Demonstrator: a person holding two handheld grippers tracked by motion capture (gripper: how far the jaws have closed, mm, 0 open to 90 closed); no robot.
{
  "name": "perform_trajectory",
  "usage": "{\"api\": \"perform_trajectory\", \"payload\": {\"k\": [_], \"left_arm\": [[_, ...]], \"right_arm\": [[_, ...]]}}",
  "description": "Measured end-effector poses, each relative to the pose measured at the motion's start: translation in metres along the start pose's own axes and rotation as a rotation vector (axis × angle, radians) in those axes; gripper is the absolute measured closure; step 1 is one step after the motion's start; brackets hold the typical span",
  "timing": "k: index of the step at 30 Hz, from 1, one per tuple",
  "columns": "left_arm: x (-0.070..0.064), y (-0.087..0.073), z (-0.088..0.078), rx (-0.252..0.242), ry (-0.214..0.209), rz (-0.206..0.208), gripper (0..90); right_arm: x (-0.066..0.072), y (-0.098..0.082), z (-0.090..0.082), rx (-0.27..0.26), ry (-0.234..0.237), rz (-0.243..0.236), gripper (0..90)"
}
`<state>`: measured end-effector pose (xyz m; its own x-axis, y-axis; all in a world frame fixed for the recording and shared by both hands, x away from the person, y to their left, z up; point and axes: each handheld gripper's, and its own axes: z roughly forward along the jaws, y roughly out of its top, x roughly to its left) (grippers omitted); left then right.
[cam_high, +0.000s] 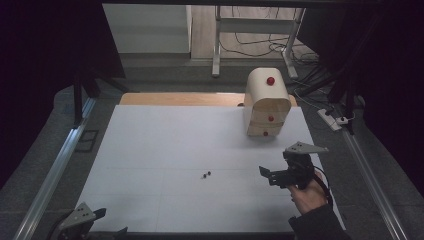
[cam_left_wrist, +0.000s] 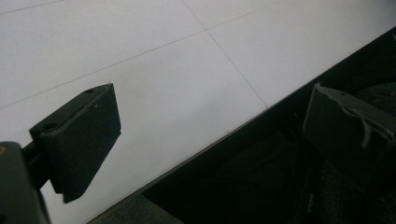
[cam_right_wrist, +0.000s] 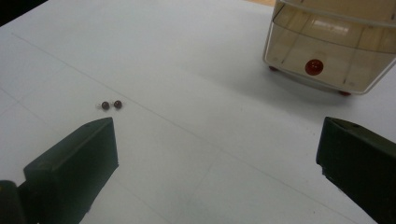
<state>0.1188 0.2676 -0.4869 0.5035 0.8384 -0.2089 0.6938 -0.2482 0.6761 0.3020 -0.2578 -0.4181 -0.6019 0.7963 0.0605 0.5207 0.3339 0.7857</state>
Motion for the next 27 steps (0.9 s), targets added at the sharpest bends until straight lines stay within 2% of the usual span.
{"api": "perform_trajectory", "payload": {"k": [12,18,22,27], "left_arm": [[0.0,0.0,0.0,0.0,0.0,-0.002,4.8],[0.0,0.0,0.0,0.0,0.0,-0.002,4.7],[0.001,0.0,0.0,0.0,-0.002,-0.004,4.7],[0.001,0.0,0.0,0.0,-0.001,-0.005,4.7]], "right_arm": [[-0.009,0.011,0.01,0.016,-0.007,0.034,0.0],[-0.012,0.015,0.013,0.018,-0.039,0.027,0.0],[-0.012,0.018,0.016,0.027,-0.067,0.006,0.0],[-0.015,0.022,0.021,0.032,-0.073,0.015,0.0]]}}
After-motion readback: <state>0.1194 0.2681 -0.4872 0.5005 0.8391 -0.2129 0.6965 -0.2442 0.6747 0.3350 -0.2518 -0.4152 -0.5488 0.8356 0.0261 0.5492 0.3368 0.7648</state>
